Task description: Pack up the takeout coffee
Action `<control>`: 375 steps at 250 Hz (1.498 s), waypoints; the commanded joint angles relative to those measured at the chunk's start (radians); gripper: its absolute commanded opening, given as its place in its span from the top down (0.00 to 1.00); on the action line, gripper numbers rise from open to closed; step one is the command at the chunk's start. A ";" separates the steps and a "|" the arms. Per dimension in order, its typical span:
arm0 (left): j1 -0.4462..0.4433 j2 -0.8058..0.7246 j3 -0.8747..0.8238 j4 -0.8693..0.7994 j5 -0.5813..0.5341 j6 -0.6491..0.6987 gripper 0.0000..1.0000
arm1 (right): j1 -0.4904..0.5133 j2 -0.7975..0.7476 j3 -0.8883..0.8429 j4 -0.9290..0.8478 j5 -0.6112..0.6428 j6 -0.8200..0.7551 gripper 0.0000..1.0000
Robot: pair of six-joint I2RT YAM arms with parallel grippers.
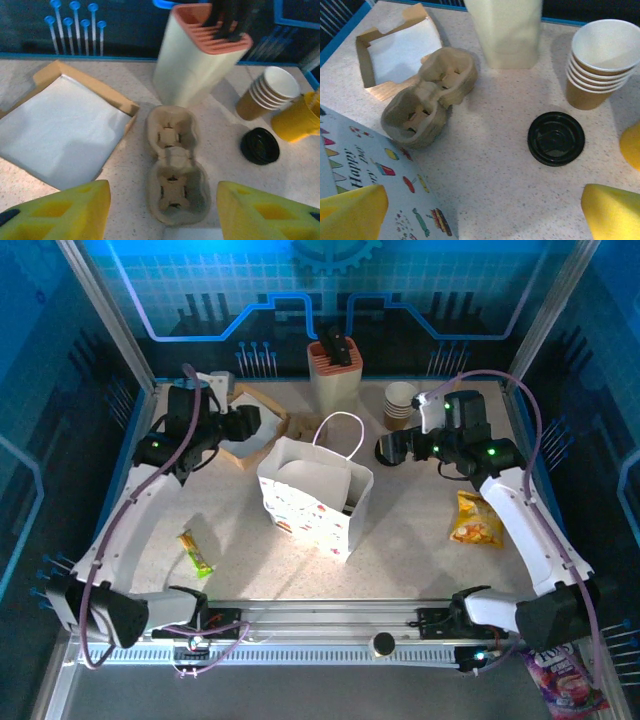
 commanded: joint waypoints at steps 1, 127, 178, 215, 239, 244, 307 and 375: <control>0.054 0.081 -0.022 0.085 0.042 -0.117 0.39 | 0.013 0.028 0.013 0.022 0.004 -0.006 0.00; 0.148 0.735 0.404 -0.161 -0.096 0.025 0.28 | 0.013 0.066 0.043 -0.005 0.063 -0.032 0.01; 0.147 0.951 0.621 -0.313 -0.124 0.078 0.25 | 0.013 0.048 0.022 -0.011 0.084 -0.035 0.01; 0.149 1.048 0.710 -0.370 -0.137 0.099 0.25 | 0.013 0.044 0.023 -0.015 0.088 -0.036 0.01; 0.151 1.104 0.754 -0.405 -0.126 0.109 0.26 | 0.013 0.040 0.022 -0.015 0.085 -0.035 0.01; 0.151 1.114 0.762 -0.411 -0.124 0.111 0.26 | 0.013 0.039 0.020 -0.015 0.086 -0.035 0.01; 0.152 1.163 0.774 -0.430 -0.110 0.117 0.30 | 0.013 0.031 0.005 -0.017 0.087 -0.033 0.01; 0.154 1.174 0.756 -0.447 -0.125 0.128 0.45 | 0.013 0.018 -0.004 -0.021 0.089 -0.033 0.01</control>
